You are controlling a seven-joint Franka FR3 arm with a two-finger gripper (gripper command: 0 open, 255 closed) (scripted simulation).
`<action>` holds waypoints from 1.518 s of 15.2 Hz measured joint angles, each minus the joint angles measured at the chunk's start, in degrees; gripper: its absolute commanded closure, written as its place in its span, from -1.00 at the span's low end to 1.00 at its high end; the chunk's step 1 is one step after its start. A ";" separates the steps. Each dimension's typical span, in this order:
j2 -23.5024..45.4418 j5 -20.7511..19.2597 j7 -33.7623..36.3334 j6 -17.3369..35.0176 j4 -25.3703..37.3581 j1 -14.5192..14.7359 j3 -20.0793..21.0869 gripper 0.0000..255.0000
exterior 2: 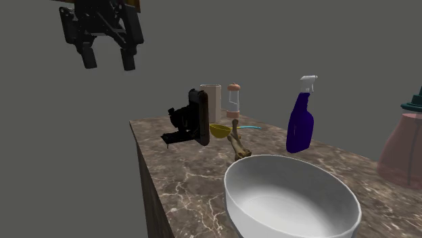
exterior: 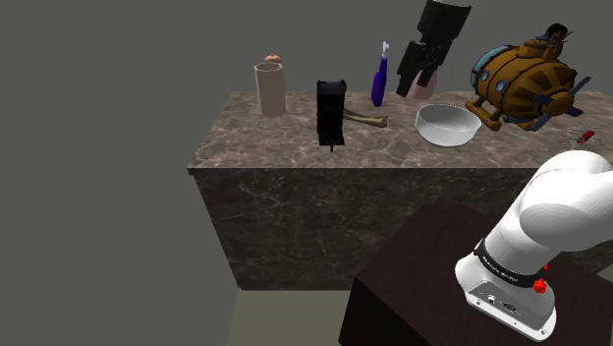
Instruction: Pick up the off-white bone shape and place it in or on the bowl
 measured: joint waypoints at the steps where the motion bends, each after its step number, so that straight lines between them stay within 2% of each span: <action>1: 0.00 0.00 0.00 0.00 0.00 0.00 0.00 -1.00; 6: 3.15 -1.63 -6.37 6.29 -2.80 -0.47 -4.35 -1.00; 14: 15.37 -2.59 -19.21 18.23 -1.89 -0.48 -12.67 -1.00; 19: 25.40 -0.68 -28.35 24.80 1.55 0.30 -17.99 -1.00; 23: 33.60 2.74 -35.72 28.16 5.95 1.21 -21.38 -1.00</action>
